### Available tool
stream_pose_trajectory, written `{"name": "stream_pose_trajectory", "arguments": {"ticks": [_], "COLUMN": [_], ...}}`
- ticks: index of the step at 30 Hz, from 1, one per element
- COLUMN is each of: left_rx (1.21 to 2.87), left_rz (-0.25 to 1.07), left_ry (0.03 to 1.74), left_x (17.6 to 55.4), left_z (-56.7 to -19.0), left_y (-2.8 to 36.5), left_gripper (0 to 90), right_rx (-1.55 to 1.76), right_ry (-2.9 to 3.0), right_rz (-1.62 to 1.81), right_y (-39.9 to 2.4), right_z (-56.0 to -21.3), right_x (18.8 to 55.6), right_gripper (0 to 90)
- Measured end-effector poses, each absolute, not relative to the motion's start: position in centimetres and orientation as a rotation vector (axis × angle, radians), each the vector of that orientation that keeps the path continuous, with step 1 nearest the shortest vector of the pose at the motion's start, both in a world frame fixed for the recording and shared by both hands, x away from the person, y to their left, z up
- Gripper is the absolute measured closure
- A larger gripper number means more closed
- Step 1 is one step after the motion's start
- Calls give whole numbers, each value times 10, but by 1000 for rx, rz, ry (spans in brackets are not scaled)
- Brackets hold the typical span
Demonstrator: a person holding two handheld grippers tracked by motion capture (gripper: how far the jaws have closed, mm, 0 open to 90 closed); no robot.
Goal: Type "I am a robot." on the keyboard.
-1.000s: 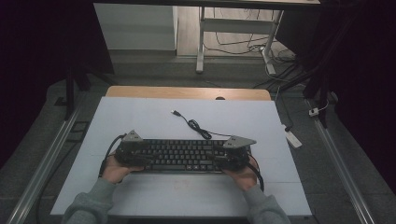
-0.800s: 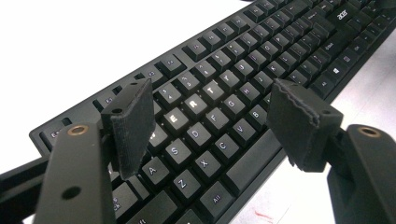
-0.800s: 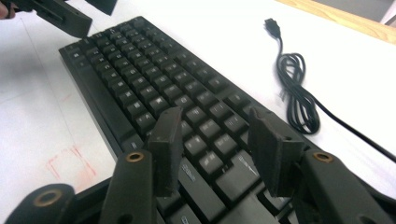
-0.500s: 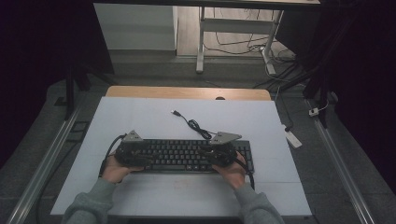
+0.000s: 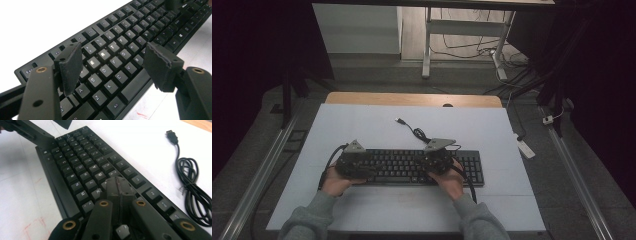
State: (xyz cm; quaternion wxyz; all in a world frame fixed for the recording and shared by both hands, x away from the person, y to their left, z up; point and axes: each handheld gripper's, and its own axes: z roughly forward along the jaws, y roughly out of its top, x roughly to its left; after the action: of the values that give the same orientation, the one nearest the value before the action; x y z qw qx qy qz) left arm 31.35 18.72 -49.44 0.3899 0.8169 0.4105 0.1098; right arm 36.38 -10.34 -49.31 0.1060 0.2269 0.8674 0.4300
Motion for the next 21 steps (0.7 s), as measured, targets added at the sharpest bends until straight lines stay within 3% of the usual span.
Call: {"name": "stream_pose_trajectory", "arguments": {"ticks": [21], "left_rx": [2074], "left_rz": [288], "left_ry": [1028], "left_x": [311], "left_z": [-492], "left_y": [185], "left_gripper": [318], "right_rx": [700], "right_ry": [2590], "right_rz": [1212], "right_y": [-87], "right_z": [-506], "right_x": [376], "right_gripper": [895]}}
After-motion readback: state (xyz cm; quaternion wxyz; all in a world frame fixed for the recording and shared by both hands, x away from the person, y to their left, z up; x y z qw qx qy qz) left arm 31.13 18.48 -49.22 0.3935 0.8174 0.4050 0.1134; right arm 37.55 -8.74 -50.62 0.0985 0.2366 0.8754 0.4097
